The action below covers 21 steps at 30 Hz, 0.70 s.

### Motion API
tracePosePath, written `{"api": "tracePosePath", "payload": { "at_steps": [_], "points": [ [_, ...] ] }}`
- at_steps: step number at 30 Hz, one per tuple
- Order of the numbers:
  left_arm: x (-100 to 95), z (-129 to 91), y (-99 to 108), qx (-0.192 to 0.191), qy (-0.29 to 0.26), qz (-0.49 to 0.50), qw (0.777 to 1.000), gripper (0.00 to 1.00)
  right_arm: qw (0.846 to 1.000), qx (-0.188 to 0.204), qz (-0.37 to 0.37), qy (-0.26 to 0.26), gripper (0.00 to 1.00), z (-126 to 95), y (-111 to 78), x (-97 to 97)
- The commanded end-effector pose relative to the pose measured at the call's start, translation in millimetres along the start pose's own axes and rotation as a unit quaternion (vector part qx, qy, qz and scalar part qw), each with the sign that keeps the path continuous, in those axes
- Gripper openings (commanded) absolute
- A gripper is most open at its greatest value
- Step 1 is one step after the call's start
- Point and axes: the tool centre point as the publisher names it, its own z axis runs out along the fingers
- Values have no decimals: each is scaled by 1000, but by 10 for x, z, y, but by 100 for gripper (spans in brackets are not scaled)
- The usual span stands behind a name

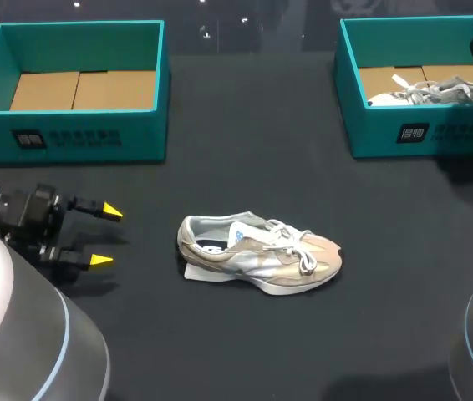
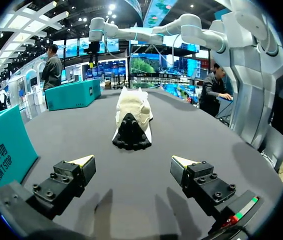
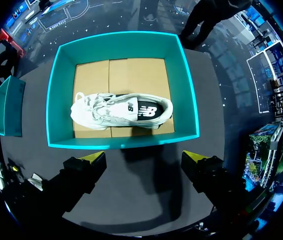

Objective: Take the shoe out of the shoebox, open the shoe tongue, remove and reinsert the insole, then place the shoe into the shoebox

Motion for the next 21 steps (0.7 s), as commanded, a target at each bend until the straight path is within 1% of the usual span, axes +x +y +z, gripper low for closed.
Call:
{"api": "tracePosePath", "payload": {
  "at_steps": [1,13,21],
  "points": [
    [-32,59,20,0,2,-1,1000,100,1000,0,0,0,100,-2,-5,-2],
    [-116,228,62,8,-15,-13,1000,100,1000,0,0,0,100,-2,-5,-2],
    [-173,356,43,17,-22,-24,999,100,1000,0,0,0,100,-2,-5,-2]
  ]
}}
